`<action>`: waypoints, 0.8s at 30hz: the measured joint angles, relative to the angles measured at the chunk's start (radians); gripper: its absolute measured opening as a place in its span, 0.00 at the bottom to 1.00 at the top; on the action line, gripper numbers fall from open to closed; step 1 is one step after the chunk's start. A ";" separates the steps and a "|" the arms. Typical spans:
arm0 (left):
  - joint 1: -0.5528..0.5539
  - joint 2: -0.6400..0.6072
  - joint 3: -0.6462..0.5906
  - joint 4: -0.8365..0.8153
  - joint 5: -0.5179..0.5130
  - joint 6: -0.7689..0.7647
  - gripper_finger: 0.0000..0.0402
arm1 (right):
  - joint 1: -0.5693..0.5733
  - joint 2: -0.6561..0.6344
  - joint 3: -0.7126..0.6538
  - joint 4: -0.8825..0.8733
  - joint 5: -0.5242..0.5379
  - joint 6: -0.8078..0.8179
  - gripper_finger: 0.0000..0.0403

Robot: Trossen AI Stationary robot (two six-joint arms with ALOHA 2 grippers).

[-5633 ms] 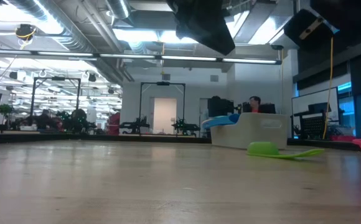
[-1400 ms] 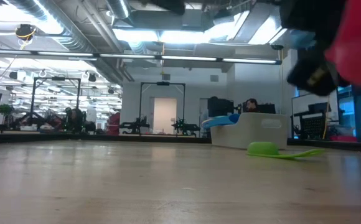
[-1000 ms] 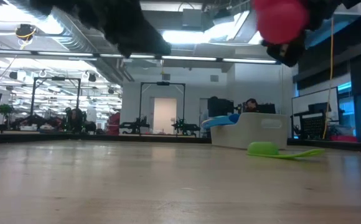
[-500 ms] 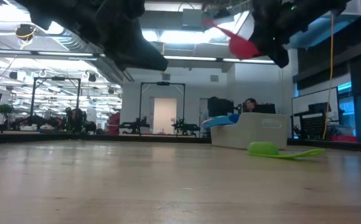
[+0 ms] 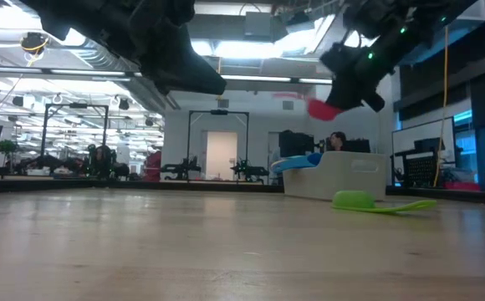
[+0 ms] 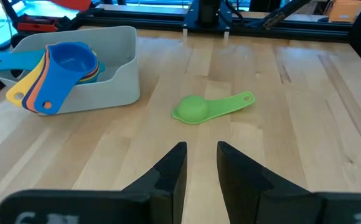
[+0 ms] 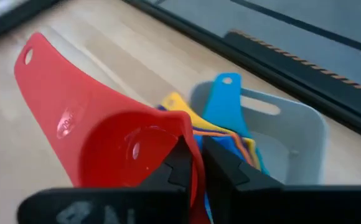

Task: Nest measuring cups in basket
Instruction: Stack the red measuring cup on top of the blue measuring cup into the gray bin

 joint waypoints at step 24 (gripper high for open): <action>0.000 0.000 0.000 0.000 0.000 0.000 0.20 | -0.117 0.246 0.000 0.034 -0.018 -0.173 0.08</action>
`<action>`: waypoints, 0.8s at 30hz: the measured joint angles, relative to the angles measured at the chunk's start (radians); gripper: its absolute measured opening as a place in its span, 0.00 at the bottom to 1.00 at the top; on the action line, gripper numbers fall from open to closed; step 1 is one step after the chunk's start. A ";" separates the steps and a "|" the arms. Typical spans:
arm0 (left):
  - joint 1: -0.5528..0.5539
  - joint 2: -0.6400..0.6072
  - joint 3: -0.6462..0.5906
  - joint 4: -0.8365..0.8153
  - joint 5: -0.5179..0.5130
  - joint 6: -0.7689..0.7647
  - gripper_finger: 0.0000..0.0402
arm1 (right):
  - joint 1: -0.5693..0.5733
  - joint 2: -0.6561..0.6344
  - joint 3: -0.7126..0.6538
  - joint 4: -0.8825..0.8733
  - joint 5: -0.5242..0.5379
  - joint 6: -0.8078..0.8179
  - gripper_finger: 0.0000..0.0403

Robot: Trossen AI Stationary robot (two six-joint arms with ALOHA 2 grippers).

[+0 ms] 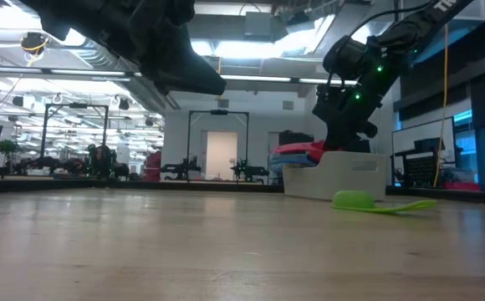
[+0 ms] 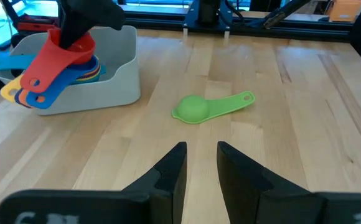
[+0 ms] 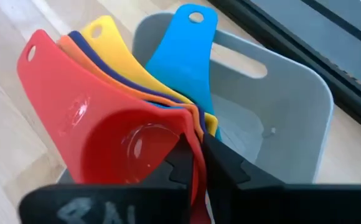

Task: Nest measuring cups in basket
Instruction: Stack the red measuring cup on top of the blue measuring cup into the gray bin

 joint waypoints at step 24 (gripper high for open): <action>0.000 0.000 0.000 -0.001 0.000 0.000 0.20 | 0.000 0.008 -0.001 0.043 -0.004 0.003 0.09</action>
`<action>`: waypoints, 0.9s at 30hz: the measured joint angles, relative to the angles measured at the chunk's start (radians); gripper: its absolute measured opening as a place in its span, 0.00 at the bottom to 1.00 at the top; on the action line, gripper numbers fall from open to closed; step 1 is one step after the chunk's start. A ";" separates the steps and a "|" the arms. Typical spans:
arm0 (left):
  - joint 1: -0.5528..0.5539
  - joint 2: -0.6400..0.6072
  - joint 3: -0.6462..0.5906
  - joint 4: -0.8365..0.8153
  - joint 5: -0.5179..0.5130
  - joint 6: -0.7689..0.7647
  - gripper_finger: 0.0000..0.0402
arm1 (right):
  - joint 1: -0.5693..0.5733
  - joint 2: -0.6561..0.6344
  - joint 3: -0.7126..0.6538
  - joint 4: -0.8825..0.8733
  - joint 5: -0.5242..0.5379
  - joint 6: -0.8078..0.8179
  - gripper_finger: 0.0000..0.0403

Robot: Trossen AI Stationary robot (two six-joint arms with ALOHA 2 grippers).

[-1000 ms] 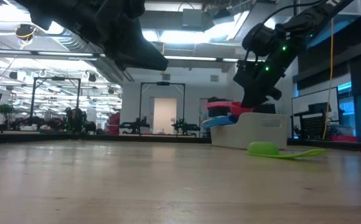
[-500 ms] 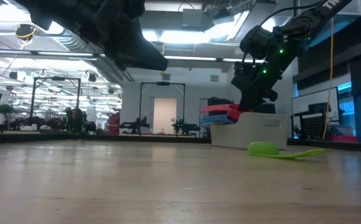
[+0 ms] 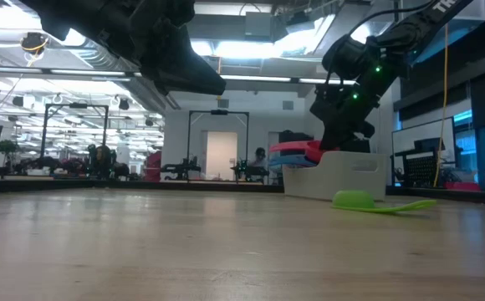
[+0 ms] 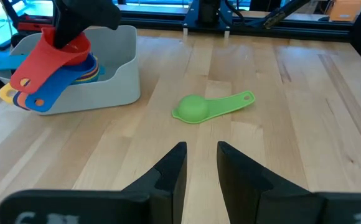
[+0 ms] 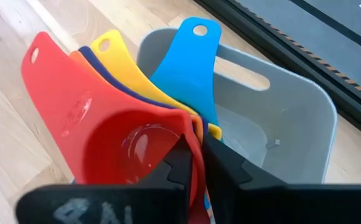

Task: Nest measuring cups in basket
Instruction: Stack the red measuring cup on top of the blue measuring cup into the gray bin

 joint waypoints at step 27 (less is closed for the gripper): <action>0.000 0.000 0.000 -0.002 0.000 0.000 0.20 | 0.000 0.037 0.001 0.006 -0.004 -0.003 0.58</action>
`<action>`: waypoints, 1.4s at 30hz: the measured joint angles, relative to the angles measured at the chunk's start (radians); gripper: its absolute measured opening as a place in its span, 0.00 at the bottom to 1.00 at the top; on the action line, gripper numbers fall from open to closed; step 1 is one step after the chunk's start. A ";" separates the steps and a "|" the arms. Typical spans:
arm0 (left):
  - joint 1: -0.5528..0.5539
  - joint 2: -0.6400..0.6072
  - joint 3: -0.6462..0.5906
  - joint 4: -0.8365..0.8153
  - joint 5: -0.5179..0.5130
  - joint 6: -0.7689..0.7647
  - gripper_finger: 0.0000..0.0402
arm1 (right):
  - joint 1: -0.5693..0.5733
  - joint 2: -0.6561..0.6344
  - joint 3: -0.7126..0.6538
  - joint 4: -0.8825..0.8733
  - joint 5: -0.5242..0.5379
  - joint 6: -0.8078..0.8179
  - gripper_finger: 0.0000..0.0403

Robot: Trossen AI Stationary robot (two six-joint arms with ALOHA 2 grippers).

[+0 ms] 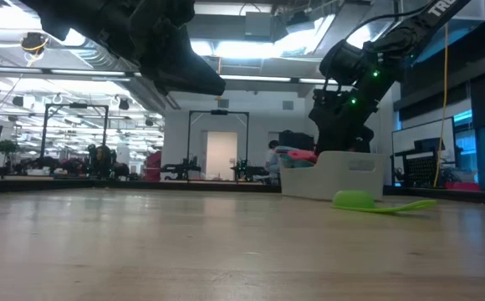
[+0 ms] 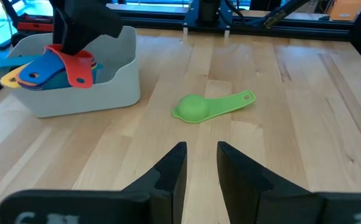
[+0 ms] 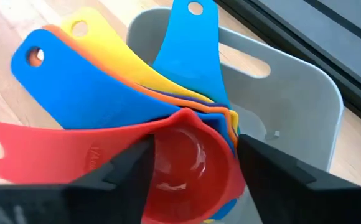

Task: Nest measuring cups in basket
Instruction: Stack the red measuring cup on top of the blue measuring cup into the gray bin, then stack the green measuring cup on top of the red measuring cup into the gray bin

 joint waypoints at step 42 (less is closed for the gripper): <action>0.000 0.000 0.000 0.001 0.000 -0.002 0.20 | 0.462 -0.368 -0.001 -0.236 -0.496 0.219 0.60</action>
